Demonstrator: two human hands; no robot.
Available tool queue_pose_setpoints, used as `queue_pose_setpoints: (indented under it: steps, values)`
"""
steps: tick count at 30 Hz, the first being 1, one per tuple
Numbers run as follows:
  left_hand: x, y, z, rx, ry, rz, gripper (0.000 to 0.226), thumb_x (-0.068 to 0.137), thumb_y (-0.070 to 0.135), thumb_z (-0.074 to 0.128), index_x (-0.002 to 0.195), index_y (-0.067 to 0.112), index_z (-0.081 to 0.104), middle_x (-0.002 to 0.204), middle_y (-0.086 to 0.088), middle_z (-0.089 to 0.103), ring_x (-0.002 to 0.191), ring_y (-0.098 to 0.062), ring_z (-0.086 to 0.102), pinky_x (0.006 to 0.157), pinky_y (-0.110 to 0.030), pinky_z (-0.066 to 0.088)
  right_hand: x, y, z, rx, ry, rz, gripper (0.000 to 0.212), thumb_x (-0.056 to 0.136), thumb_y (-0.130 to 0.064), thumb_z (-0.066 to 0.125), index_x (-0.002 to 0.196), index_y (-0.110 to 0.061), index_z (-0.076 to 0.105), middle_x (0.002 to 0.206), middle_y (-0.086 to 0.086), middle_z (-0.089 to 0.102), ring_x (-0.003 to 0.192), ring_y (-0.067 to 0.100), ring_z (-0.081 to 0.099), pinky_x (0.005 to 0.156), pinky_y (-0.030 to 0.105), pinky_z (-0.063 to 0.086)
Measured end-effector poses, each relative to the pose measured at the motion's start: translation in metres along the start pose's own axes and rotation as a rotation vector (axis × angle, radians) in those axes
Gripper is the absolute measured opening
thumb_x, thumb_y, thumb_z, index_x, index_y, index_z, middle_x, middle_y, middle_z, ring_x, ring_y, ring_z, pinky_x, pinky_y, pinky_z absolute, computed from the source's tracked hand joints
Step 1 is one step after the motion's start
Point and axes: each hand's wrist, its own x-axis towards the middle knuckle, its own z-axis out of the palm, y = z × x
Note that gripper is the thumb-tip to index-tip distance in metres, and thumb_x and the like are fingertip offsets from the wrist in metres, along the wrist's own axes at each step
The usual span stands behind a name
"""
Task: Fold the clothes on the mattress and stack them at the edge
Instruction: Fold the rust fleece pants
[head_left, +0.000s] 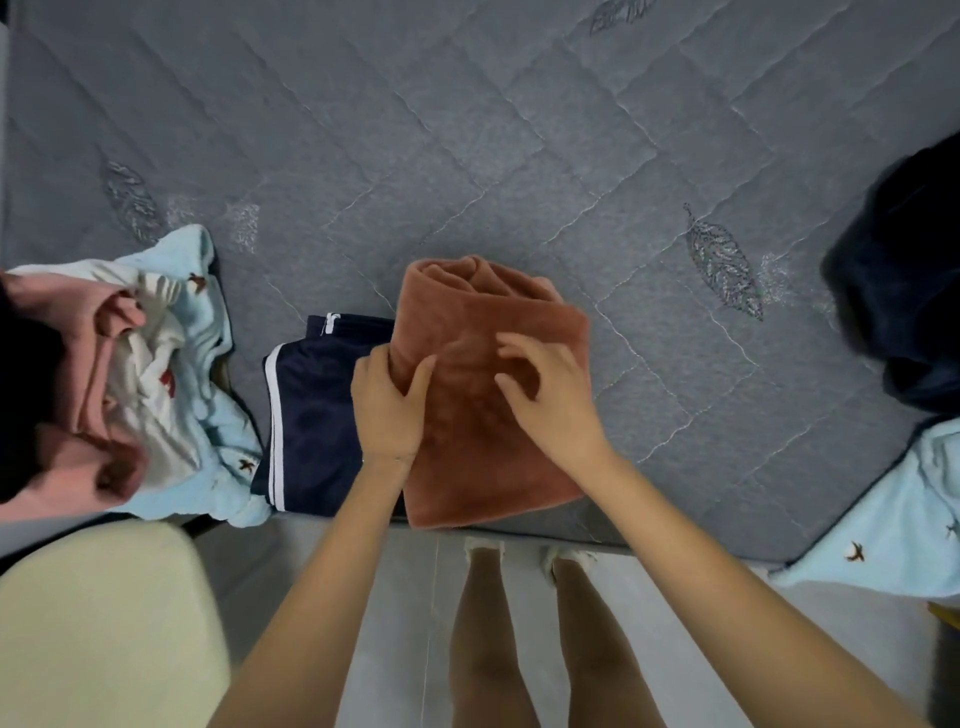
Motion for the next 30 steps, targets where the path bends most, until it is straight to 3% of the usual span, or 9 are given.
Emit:
queue_pose_setpoints:
  steps: [2, 6, 10, 12, 15, 19, 24, 27, 30]
  values:
    - [0.002, -0.006, 0.008, -0.019, -0.021, -0.047, 0.04, 0.091, 0.04, 0.06, 0.113, 0.008, 0.055, 0.106, -0.009, 0.057, 0.099, -0.019, 0.053, 0.091, -0.033, 0.045, 0.006, 0.015, -0.009, -0.101, 0.128, 0.062, 0.062, 0.084, -0.033, 0.07, 0.14, -0.022, 0.046, 0.141, 0.001, 0.047, 0.132, 0.023, 0.037, 0.113, 0.035, 0.025]
    - [0.005, -0.012, 0.018, -0.087, -0.078, -0.116, 0.032, 0.093, 0.043, 0.056, 0.1, 0.012, 0.056, 0.099, -0.005, 0.061, 0.091, -0.017, 0.058, 0.087, -0.035, 0.05, 0.028, 0.04, -0.016, -0.04, -0.031, 0.369, 0.1, 0.075, -0.062, 0.069, 0.152, -0.035, 0.012, 0.161, 0.002, 0.009, 0.148, 0.017, 0.006, 0.12, 0.04, 0.008]
    - [0.011, -0.015, 0.021, -0.135, -0.106, -0.202, 0.044, 0.088, 0.055, 0.056, 0.102, 0.014, 0.057, 0.098, 0.002, 0.062, 0.089, -0.012, 0.06, 0.082, -0.029, 0.05, 0.048, 0.048, -0.008, 0.459, -0.084, 0.559, 0.113, 0.072, -0.052, 0.077, 0.153, -0.032, 0.0, 0.157, -0.008, 0.017, 0.141, 0.011, 0.026, 0.116, 0.035, 0.028]
    - [0.016, -0.014, 0.02, -0.185, -0.164, -0.284, 0.05, 0.085, 0.059, 0.058, 0.107, 0.014, 0.06, 0.099, 0.005, 0.065, 0.091, -0.01, 0.062, 0.078, -0.025, 0.051, 0.052, 0.051, -0.009, 0.582, -0.086, 0.663, 0.109, 0.072, -0.045, 0.08, 0.152, -0.032, 0.007, 0.149, -0.009, 0.031, 0.13, 0.009, 0.041, 0.103, 0.028, 0.041]
    - [0.02, -0.012, 0.017, -0.268, -0.22, -0.322, 0.046, 0.084, 0.056, 0.061, 0.104, 0.015, 0.062, 0.095, 0.007, 0.066, 0.088, -0.007, 0.064, 0.071, -0.02, 0.049, 0.049, 0.059, -0.023, 0.826, -0.197, 0.766, 0.081, 0.073, -0.034, 0.08, 0.141, -0.02, 0.04, 0.127, -0.001, 0.063, 0.109, 0.012, 0.064, 0.083, 0.025, 0.053]
    - [0.02, 0.006, 0.026, -0.336, -0.313, -0.249, 0.038, 0.085, 0.051, 0.063, 0.105, 0.018, 0.064, 0.096, 0.008, 0.068, 0.083, -0.001, 0.065, 0.063, -0.01, 0.049, 0.032, 0.066, -0.048, 0.966, -0.157, 0.716, 0.063, 0.072, -0.027, 0.078, 0.129, -0.016, 0.057, 0.119, 0.006, 0.068, 0.109, 0.019, 0.066, 0.096, 0.035, 0.051]
    - [0.029, 0.061, 0.071, -0.303, -0.503, -0.065, 0.034, 0.084, 0.048, 0.066, 0.106, 0.022, 0.065, 0.098, 0.013, 0.067, 0.081, 0.009, 0.062, 0.063, -0.004, 0.046, -0.004, 0.094, -0.094, 1.061, 0.045, 0.669, 0.055, 0.079, -0.026, 0.071, 0.131, -0.018, 0.055, 0.123, 0.005, 0.067, 0.114, 0.017, 0.063, 0.094, 0.032, 0.052]
    - [0.036, 0.098, 0.105, -0.209, -0.649, 0.095, 0.022, 0.083, 0.048, 0.068, 0.093, 0.028, 0.068, 0.089, 0.014, 0.068, 0.078, 0.005, 0.063, 0.065, -0.009, 0.048, -0.037, 0.122, -0.12, 1.11, 0.098, 0.691, 0.047, 0.077, -0.033, 0.072, 0.123, -0.024, 0.063, 0.121, 0.001, 0.068, 0.11, 0.015, 0.065, 0.081, 0.027, 0.057]
    - [0.036, 0.121, 0.143, -0.023, -0.755, 0.259, 0.033, 0.082, 0.051, 0.068, 0.087, 0.018, 0.068, 0.086, 0.0, 0.069, 0.083, -0.014, 0.064, 0.072, -0.031, 0.049, -0.063, 0.151, -0.144, 1.03, 0.093, 0.766, 0.048, 0.075, -0.04, 0.075, 0.121, -0.027, 0.066, 0.119, -0.001, 0.068, 0.106, 0.015, 0.066, 0.078, 0.029, 0.056]
